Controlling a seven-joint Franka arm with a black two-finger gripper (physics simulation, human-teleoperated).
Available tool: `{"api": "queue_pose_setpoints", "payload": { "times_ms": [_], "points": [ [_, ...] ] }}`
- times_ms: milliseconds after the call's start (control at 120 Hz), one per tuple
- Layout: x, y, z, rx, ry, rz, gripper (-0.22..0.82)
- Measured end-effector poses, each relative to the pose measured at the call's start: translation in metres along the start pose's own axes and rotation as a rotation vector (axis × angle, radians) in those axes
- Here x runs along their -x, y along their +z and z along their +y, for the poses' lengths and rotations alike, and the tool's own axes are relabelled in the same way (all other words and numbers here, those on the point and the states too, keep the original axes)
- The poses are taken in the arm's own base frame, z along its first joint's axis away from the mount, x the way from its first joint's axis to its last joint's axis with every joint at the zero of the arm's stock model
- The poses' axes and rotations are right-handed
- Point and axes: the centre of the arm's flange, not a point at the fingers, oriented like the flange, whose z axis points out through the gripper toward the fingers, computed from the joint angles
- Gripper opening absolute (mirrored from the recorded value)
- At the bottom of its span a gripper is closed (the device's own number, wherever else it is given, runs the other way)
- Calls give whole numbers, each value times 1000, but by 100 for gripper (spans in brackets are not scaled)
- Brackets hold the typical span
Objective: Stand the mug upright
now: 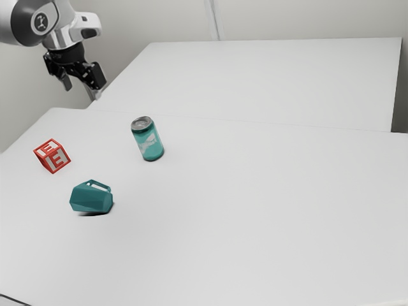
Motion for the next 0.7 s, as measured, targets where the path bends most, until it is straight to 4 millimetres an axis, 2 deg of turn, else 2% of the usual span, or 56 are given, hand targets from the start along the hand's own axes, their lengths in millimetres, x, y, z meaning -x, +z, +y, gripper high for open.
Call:
{"api": "queue_pose_setpoints", "payload": {
  "times_ms": [308, 408, 508, 700],
  "points": [
    [1, 1, 1, 0, -3, 0, 60],
    [2, 6, -11, 12, -29, -7, 60],
    [9, 28, -34, 74, -94, -43, 60],
    [38, 102, -95, 265, -291, -158, 60]
  ]
}}
